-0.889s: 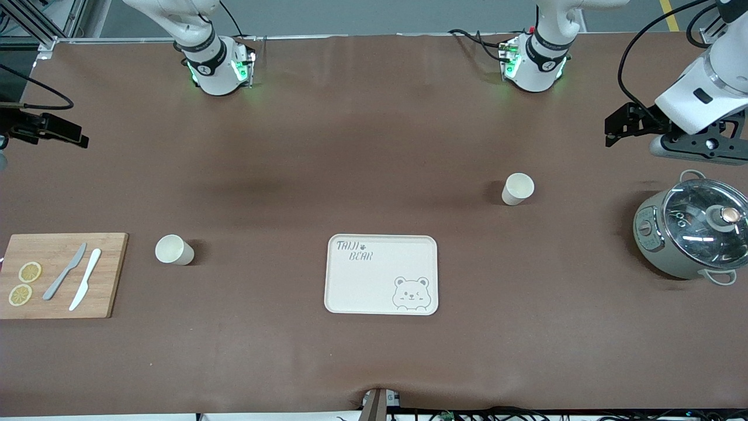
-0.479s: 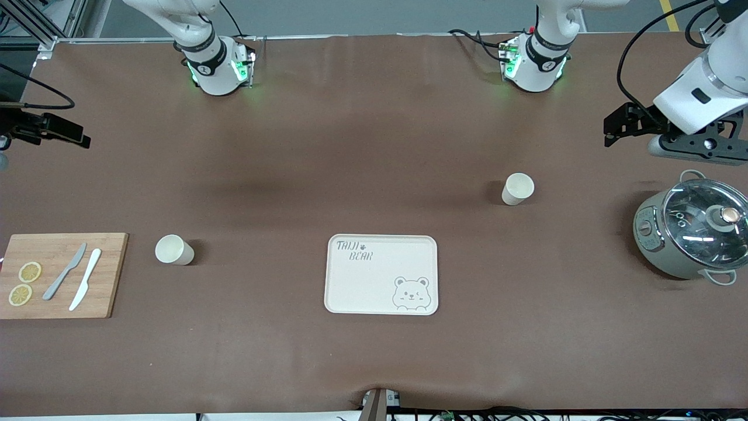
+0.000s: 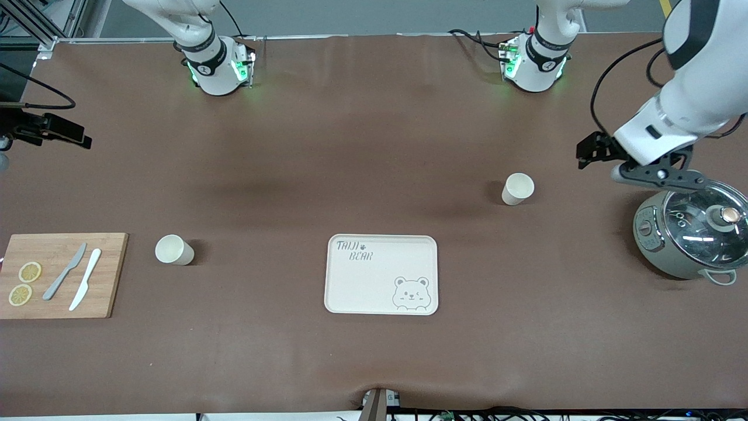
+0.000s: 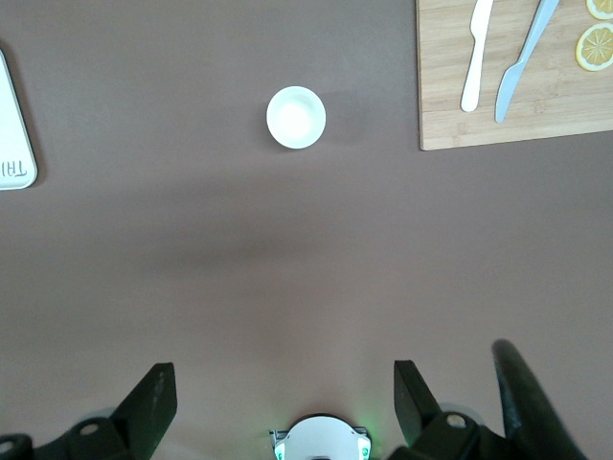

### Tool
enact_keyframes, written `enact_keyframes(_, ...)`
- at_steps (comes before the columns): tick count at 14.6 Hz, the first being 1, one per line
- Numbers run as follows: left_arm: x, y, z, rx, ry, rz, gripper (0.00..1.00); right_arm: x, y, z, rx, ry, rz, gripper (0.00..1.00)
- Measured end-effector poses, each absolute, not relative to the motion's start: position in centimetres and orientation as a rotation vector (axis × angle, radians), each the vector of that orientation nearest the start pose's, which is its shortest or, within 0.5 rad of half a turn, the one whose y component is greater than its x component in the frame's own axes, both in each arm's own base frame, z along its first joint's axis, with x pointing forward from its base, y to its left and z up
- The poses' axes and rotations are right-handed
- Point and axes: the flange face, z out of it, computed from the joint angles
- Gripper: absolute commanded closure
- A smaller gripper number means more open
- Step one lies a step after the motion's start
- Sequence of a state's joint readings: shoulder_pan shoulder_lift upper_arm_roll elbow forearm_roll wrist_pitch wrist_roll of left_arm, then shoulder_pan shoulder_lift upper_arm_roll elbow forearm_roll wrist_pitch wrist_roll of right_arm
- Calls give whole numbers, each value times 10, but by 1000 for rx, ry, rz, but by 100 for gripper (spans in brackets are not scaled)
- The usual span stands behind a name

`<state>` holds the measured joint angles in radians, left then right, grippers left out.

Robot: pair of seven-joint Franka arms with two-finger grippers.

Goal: Place white IKEA cup upright on tray with both arms
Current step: 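Move the left gripper toward the white paper cup near the pot, then lower the left gripper over one cup while the right gripper reaches the other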

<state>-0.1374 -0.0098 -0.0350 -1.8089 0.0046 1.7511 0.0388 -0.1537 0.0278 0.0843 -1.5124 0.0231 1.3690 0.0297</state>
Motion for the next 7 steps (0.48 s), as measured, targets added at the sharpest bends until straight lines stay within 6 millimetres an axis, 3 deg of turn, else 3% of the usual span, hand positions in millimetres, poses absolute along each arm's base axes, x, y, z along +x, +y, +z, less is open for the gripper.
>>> enact_keyframes(7, 525, -93, 440, -3141, 318, 15, 0, 548, -32, 616, -3096, 146, 222, 0)
